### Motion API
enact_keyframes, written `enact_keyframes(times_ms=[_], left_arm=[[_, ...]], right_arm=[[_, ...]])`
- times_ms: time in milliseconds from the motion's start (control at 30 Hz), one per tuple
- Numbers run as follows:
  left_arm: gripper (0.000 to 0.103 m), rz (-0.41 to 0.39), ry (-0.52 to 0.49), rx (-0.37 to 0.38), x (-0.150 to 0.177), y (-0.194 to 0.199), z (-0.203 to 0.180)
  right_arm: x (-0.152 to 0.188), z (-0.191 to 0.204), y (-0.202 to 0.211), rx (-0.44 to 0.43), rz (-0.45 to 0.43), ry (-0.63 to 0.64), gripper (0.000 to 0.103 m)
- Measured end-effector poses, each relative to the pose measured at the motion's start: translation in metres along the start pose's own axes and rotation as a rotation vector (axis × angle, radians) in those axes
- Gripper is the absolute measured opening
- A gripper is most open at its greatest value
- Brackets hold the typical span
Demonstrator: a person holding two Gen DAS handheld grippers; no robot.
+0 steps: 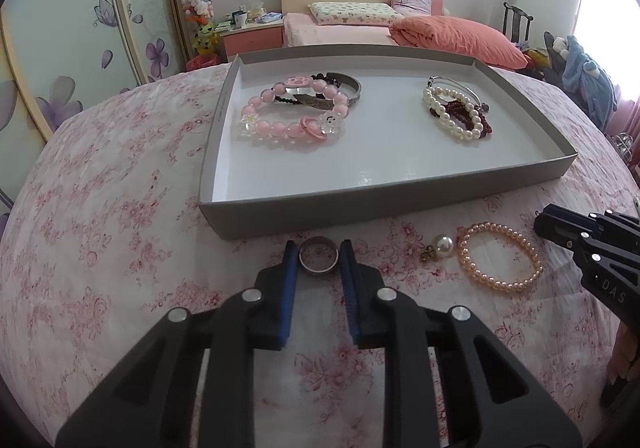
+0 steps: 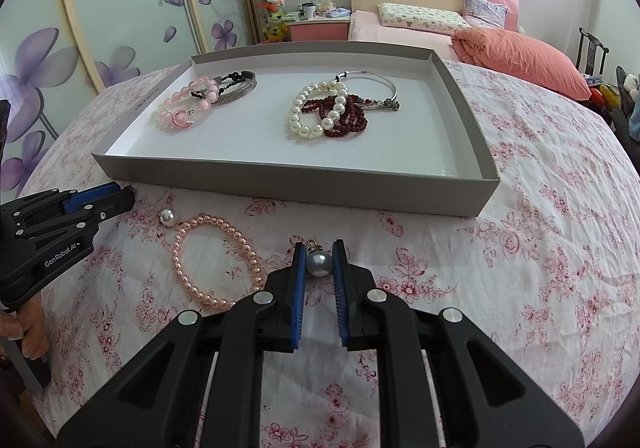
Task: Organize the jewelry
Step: 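Grasp the gray pearl pendant with the right tool while the left tool grasps the silver ring, then carry the pearl pendant and silver ring with both tools over the tray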
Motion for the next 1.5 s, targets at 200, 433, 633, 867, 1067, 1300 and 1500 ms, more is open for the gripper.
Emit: enact_keyframes(times_ms=[200, 433, 633, 867, 1067, 1300, 1500], left_arm=[[0.022, -0.001, 0.015, -0.006, 0.004, 0.003, 0.004], [0.022, 0.0, 0.04, 0.0, 0.01, 0.012, 0.007], [0.022, -0.051, 0.06, 0.016, 0.01, 0.032, 0.006], [0.022, -0.153, 0.072, 0.027, 0.002, 0.063, -0.002], [0.022, -0.23, 0.05, 0.022, -0.002, 0.084, -0.014], [0.022, -0.304, 0.025, 0.004, -0.007, 0.1, -0.023], [0.022, -0.338, 0.026, -0.003, -0.012, 0.107, -0.025]], right_arm=[[0.001, -0.001, 0.001, 0.019, 0.0, -0.003, 0.014], [0.007, -0.004, 0.007, 0.047, -0.001, 0.002, 0.014], [0.005, -0.009, 0.023, 0.03, -0.057, -0.029, 0.014], [-0.007, -0.001, 0.055, 0.013, -0.176, -0.016, 0.014], [-0.016, 0.01, 0.077, -0.005, -0.277, -0.005, 0.014], [-0.023, 0.015, 0.097, 0.001, -0.382, 0.004, 0.014], [-0.03, 0.016, 0.104, -0.001, -0.432, -0.004, 0.014]])
Point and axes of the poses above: each gripper's, at about its wrist camera, not at the fingertips, and y roughly against the way its jaws point, z to its left, x to its underside, the point moved 2 cm from there along -y, roughly the way its jaws point, and after that the axes turned 3 degrees about x, right-handed, at the moved point
